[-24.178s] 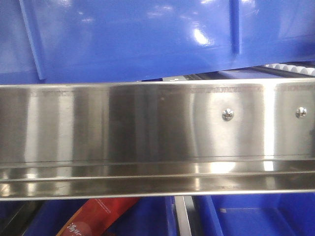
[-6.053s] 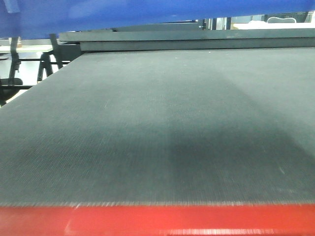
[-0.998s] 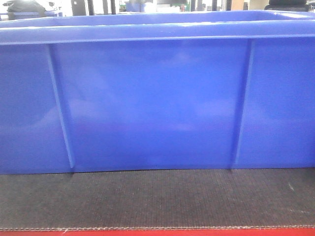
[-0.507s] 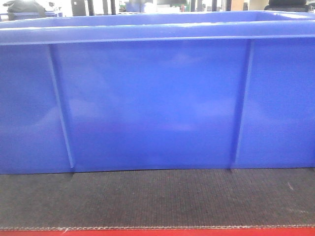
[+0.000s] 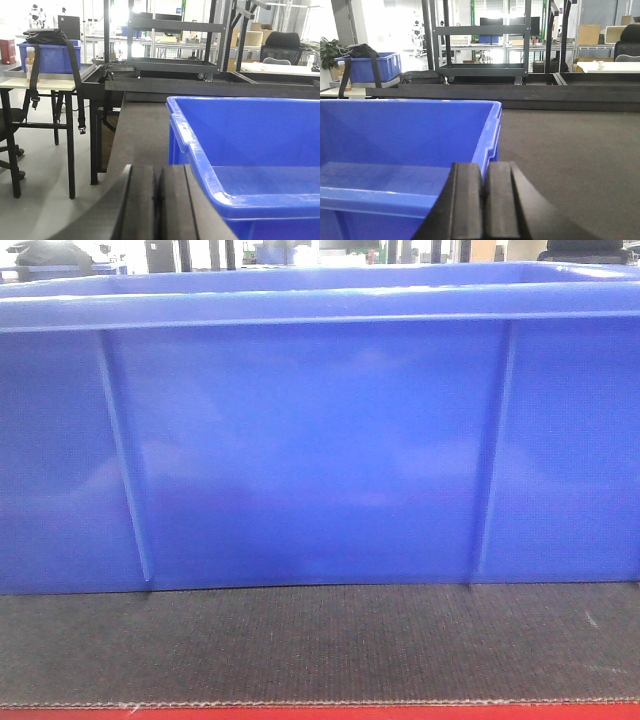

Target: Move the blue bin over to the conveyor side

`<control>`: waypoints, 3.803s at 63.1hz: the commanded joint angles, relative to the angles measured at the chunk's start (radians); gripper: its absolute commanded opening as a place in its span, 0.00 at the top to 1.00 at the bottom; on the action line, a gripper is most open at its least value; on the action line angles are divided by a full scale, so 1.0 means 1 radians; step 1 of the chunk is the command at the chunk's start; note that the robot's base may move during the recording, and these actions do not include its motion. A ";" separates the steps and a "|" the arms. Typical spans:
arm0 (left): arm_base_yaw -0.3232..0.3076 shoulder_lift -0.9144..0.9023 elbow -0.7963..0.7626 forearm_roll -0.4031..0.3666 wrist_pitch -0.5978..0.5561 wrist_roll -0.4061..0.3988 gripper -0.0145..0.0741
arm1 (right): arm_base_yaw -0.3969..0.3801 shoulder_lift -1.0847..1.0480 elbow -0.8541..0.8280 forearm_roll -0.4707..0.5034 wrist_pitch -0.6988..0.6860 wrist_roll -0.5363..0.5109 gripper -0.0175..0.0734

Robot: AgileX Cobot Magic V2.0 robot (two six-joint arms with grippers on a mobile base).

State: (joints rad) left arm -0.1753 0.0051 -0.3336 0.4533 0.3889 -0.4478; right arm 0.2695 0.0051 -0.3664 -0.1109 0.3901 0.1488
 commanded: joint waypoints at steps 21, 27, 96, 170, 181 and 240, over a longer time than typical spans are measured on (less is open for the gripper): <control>0.003 -0.005 0.001 0.005 -0.010 -0.009 0.82 | -0.002 -0.005 0.000 -0.010 -0.014 -0.008 0.90; 0.003 -0.005 0.001 0.005 -0.010 -0.009 0.82 | -0.002 -0.005 0.000 -0.010 -0.014 -0.008 0.90; 0.003 -0.005 0.001 0.005 -0.012 -0.009 0.82 | -0.230 -0.005 0.366 0.041 -0.383 -0.117 0.90; 0.045 -0.005 0.085 -0.191 0.028 0.223 0.82 | -0.230 -0.005 0.366 0.041 -0.398 -0.117 0.90; 0.151 -0.005 0.207 -0.393 -0.185 0.426 0.82 | -0.230 -0.005 0.366 0.041 -0.398 -0.117 0.90; 0.204 -0.005 0.334 -0.354 -0.413 0.410 0.82 | -0.230 -0.005 0.366 0.041 -0.398 -0.117 0.90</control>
State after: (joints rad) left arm 0.0355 0.0038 0.0013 0.0959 -0.0056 -0.0320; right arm 0.0430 0.0032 0.0008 -0.0622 0.0154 0.0348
